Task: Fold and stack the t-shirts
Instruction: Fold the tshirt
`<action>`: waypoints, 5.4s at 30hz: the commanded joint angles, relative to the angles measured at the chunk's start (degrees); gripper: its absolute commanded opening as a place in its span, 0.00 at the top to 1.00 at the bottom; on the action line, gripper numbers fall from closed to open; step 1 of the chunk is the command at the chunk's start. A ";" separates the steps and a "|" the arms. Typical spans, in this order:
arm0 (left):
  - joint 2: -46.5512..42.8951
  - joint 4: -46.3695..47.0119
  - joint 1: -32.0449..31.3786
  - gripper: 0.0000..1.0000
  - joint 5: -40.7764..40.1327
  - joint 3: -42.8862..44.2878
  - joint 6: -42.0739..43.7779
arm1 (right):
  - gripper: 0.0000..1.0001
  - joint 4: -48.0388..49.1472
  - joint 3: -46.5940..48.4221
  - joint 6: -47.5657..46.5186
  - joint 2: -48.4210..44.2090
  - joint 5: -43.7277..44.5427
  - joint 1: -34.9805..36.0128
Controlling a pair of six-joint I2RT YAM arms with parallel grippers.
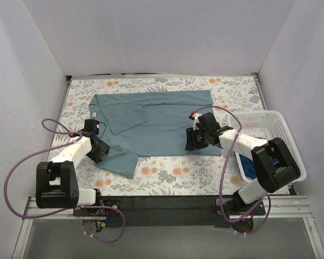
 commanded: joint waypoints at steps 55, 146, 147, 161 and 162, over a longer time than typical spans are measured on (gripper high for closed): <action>2.53 2.99 1.99 1.00 -7.08 -1.56 6.70 | 0.49 -8.22 -6.82 7.41 -15.79 22.71 -5.67; 8.58 -10.63 4.98 1.00 -12.00 22.43 4.42 | 0.99 -24.92 19.96 2.85 -1.38 19.64 -12.88; 10.07 -10.89 4.98 1.00 -12.26 23.39 4.59 | 0.99 -24.83 20.94 2.76 -0.50 19.55 -13.06; 21.42 -10.28 5.85 1.00 -12.87 33.94 7.85 | 0.99 -24.47 33.07 0.13 12.42 16.04 -16.92; 22.12 -10.19 6.03 1.00 -12.96 35.17 8.19 | 0.99 -24.47 33.69 0.04 13.47 15.95 -17.10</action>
